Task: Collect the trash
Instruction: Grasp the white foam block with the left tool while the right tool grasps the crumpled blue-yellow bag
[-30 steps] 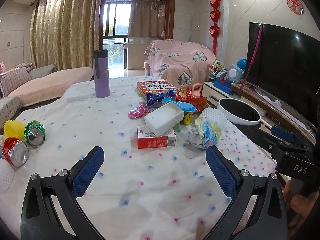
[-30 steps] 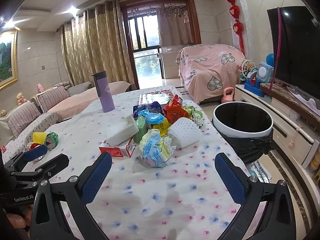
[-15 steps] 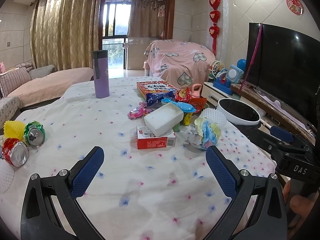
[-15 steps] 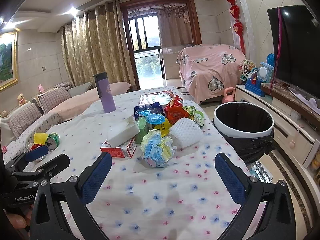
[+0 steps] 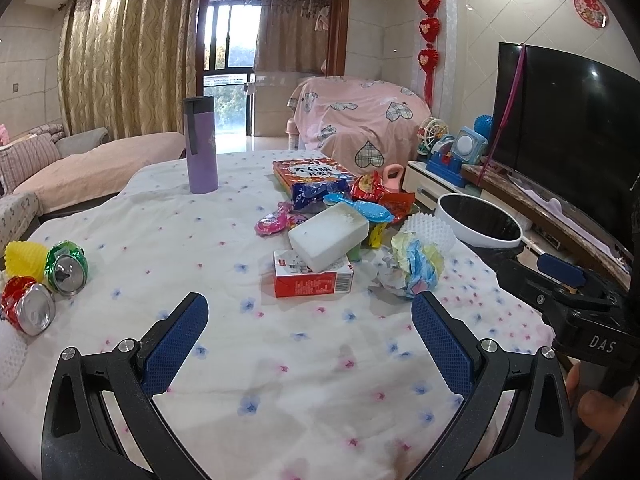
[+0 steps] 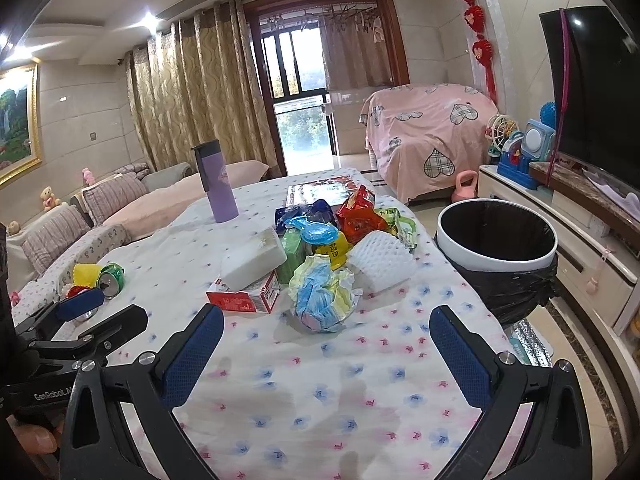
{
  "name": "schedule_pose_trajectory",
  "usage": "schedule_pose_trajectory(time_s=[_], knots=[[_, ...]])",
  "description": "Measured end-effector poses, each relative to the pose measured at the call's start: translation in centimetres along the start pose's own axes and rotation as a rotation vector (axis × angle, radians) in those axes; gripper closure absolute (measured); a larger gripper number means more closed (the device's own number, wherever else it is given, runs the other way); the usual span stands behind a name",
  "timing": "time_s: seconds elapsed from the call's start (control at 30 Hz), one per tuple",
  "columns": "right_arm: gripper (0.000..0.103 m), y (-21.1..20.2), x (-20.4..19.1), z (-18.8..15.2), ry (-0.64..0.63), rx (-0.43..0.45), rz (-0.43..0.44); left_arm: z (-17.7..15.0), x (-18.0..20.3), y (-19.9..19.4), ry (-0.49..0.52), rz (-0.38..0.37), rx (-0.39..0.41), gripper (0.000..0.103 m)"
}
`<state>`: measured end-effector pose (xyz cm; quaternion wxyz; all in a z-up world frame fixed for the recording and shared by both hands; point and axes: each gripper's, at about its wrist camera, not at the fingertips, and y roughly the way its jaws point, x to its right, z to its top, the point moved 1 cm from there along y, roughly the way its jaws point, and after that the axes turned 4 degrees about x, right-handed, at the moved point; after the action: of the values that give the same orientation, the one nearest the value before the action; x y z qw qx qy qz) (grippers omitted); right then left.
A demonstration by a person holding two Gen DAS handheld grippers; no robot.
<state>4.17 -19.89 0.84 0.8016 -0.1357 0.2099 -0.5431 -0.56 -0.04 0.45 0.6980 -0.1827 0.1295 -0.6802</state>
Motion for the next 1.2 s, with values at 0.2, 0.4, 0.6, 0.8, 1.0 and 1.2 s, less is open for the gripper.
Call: schedule_pose_trajectory(time_s=[0.2, 0.4, 0.6, 0.8, 1.0, 1.2], knots=[[0.000, 0.3, 0.3, -0.1, 0.014, -0.009, 0.010, -0.1, -0.1, 0.6, 0.006, -0.003, -0.011, 0.000], [0.001, 1.1, 0.5, -0.3, 0.022, -0.037, 0.021, -0.1, -0.4, 1.7, 0.013, -0.001, -0.034, 0.000], [0.007, 2.9, 0.8, -0.7, 0.041, -0.094, 0.048, 0.3, -0.7, 3.9, 0.015, -0.005, -0.077, 0.002], [0.024, 5.5, 1.0, -0.9, 0.067, -0.166, 0.096, 1.7, -0.8, 7.4, 0.051, -0.035, -0.123, 0.004], [0.035, 8.3, 1.4, -0.9, 0.103, -0.238, 0.138, 3.4, -0.9, 11.2, 0.107, -0.060, -0.157, 0.004], [0.036, 10.5, 1.6, -1.0, 0.122, -0.290, 0.158, 3.7, 0.0, 14.7, 0.178, -0.093, -0.207, 0.004]])
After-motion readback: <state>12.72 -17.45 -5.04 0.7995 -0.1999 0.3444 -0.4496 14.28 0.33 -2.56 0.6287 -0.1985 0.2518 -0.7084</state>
